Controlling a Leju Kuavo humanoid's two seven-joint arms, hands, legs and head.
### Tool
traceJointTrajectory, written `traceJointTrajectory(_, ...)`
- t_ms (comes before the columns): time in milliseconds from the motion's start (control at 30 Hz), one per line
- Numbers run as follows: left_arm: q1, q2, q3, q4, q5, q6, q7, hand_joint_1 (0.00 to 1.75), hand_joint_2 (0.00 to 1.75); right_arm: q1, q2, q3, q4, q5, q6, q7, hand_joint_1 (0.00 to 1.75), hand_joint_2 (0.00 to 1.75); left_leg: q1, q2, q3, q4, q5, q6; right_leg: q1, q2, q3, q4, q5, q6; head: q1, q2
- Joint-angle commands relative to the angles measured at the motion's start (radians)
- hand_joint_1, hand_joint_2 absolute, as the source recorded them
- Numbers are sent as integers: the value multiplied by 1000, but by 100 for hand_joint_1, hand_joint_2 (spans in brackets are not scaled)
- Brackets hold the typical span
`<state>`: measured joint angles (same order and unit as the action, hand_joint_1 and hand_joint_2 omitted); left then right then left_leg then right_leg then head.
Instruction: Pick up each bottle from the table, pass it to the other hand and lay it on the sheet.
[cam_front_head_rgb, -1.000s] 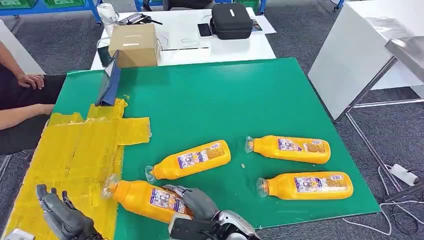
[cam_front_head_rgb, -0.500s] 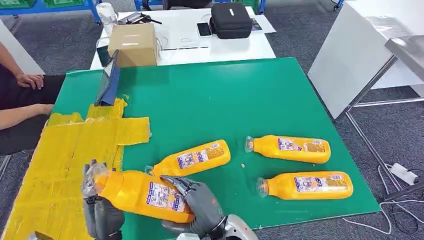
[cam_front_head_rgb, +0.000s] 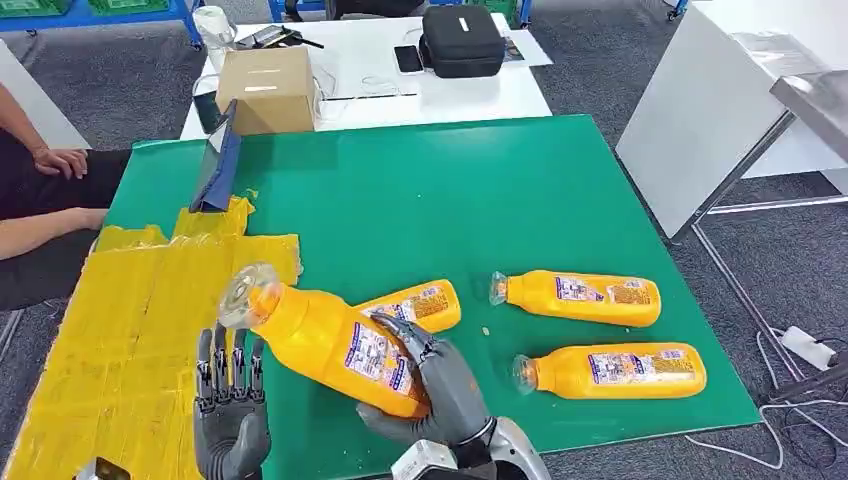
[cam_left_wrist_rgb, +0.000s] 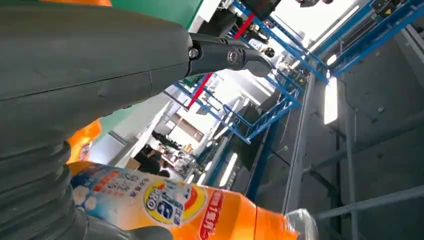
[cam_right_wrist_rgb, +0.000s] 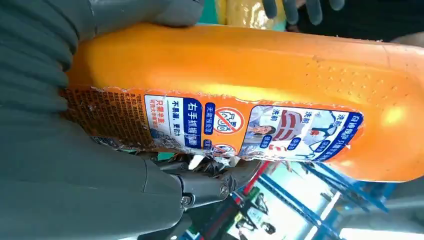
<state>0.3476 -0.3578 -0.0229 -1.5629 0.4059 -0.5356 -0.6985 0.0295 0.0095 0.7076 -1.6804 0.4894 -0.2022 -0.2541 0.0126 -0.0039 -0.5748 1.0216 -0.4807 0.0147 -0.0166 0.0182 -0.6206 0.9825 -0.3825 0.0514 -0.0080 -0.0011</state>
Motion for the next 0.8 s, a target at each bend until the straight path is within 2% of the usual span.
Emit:
traceJointTrajectory(33, -24, 9, -12, 71, -2, -8, 0, 0, 175, -40, 16, -1, 110, 38, 38, 36, 175, 175, 0, 1, 2, -2, 0, 0, 0, -1, 2, -1, 0, -2, 0, 0)
traceJointTrajectory(367, -25, 9, -12, 75, 0, -17, 0, 0, 175, -41, 17, 14, 120, 64, 56, 58, 175, 175, 0, 0, 1, -1, 0, 0, 0, -1, 1, -1, 0, -1, 0, 0)
traceJointTrajectory(800, -83, 9, -61, 169, -87, -51, 0, 0, 175, -236, 125, 226, 514, 147, 175, 95, 175, 175, 0, 2, 3, -2, 1, 0, 0, 0, 2, -2, 1, -2, 0, 0)
